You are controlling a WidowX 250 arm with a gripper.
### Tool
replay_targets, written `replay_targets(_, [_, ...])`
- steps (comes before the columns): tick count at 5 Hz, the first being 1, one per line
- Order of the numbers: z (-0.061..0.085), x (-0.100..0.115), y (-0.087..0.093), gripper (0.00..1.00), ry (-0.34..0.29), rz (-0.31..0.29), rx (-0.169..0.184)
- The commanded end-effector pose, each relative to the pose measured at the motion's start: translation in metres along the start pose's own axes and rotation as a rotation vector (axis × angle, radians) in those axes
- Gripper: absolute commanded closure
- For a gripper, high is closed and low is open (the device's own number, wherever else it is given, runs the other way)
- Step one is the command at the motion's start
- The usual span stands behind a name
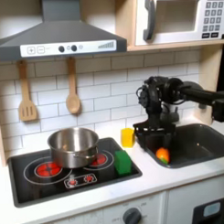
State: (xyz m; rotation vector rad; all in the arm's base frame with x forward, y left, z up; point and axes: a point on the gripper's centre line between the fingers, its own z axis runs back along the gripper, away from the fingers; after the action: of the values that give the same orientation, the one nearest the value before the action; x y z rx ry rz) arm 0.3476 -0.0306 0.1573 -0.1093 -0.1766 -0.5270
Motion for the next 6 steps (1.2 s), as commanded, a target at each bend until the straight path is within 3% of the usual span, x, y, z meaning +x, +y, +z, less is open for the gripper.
replay_targets(1, [0.025, -0.003, 0.016, 0.0, -0.01, 0.058, 0.081])
replay_targets(3, [0.041, 0.014, 0.031, 0.0, -0.067, 0.078, 0.151])
replay_targets(4, [0.045, 0.022, 0.039, 0.0, -0.101, 0.05, 0.166])
replay_targets(6, [0.034, 0.032, 0.054, 0.0, -0.103, 0.01, 0.165])
